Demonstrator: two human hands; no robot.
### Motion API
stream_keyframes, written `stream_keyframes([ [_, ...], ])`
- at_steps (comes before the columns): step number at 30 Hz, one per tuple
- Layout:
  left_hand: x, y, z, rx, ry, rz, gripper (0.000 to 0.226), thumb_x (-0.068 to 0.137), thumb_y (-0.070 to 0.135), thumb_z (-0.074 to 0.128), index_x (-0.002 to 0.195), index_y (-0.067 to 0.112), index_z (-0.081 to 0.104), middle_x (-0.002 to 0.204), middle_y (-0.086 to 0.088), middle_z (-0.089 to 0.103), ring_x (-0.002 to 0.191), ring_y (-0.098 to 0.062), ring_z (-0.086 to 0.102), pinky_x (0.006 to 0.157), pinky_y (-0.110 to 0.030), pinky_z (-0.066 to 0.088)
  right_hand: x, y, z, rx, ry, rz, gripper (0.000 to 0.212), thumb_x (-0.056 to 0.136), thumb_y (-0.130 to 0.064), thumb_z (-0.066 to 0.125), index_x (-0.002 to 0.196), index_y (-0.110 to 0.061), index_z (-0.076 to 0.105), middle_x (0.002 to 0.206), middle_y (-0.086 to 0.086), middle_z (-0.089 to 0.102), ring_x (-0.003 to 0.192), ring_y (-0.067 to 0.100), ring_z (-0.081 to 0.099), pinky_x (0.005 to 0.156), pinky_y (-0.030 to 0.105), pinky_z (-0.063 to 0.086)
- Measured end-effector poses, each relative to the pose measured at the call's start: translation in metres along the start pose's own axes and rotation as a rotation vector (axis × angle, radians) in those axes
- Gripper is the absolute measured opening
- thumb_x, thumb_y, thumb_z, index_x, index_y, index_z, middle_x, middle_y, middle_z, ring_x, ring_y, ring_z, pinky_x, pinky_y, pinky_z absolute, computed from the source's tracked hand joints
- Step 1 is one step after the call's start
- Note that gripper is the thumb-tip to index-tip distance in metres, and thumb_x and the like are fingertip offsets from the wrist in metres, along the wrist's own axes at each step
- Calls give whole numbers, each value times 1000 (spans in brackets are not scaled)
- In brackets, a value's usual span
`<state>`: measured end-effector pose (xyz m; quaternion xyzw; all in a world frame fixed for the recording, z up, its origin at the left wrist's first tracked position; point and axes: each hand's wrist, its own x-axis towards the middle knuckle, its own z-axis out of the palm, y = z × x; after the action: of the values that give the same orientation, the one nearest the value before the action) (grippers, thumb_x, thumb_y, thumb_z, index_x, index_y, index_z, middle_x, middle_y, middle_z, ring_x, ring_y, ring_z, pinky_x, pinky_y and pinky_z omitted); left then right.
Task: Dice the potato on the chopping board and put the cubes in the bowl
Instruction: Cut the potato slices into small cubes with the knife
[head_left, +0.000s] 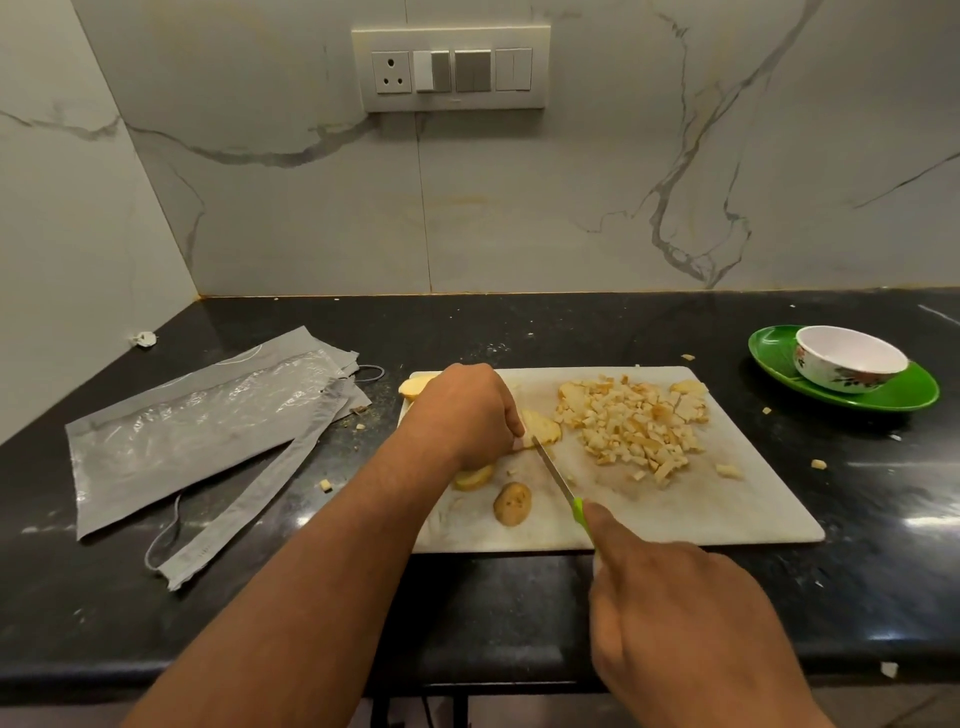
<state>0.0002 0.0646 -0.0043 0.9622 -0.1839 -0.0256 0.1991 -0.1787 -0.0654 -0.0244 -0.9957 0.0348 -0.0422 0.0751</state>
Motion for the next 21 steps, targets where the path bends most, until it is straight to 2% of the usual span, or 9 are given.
stream_keyframes([
  [3, -1, 0, -1, -3, 20, -15, 8, 87, 27, 83, 95, 25, 83, 90, 9, 76, 88, -9, 68, 83, -28, 58, -5, 0, -15, 40, 31, 11, 57, 102, -45, 28, 156, -42, 10, 109, -7, 63, 97, 13, 58, 82, 32, 44],
  [7, -2, 0, -2, 2, 37, -40, 11, 85, 31, 85, 93, 24, 84, 89, 7, 77, 88, -11, 69, 83, -30, 60, 17, -6, -10, 38, 205, -28, 52, 101, -40, 32, 153, -35, 28, 101, -7, 66, 84, 12, 57, 73, 32, 46],
  [10, -2, -1, -1, 9, 37, -39, 10, 83, 31, 87, 91, 25, 85, 87, 8, 77, 87, -10, 69, 84, -32, 61, 38, -12, 2, 57, 202, -59, 48, 99, -38, 34, 146, -32, 38, 100, -4, 65, 83, 14, 57, 70, 32, 48],
  [12, -1, -1, -1, 5, 35, -32, 10, 84, 31, 86, 92, 25, 85, 87, 8, 78, 87, -10, 70, 84, -32, 61, 40, -14, 8, 46, 180, -68, 50, 99, -37, 33, 149, -32, 35, 96, -3, 63, 80, 14, 56, 67, 33, 46],
  [15, 1, -2, -1, -8, 21, -32, 14, 85, 31, 85, 96, 23, 85, 89, 6, 78, 87, -11, 70, 85, -33, 61, 26, -9, 15, 4, 144, -58, 59, 100, -38, 30, 157, -33, 17, 97, -4, 62, 81, 15, 56, 65, 34, 41],
  [18, 2, -2, -1, -3, 9, -25, 16, 86, 32, 84, 98, 23, 84, 91, 5, 78, 87, -12, 69, 86, -33, 61, 7, -6, 5, 17, 32, -17, 60, 102, -42, 28, 158, -37, 6, 106, -4, 64, 92, 15, 58, 76, 34, 44],
  [21, 2, -3, -1, 7, -4, -10, 16, 88, 31, 82, 101, 22, 84, 94, 5, 78, 87, -12, 69, 84, -29, 59, -3, -4, -12, 41, -1, 13, 57, 103, -44, 27, 157, -41, 8, 110, -8, 64, 99, 12, 57, 86, 32, 45],
])
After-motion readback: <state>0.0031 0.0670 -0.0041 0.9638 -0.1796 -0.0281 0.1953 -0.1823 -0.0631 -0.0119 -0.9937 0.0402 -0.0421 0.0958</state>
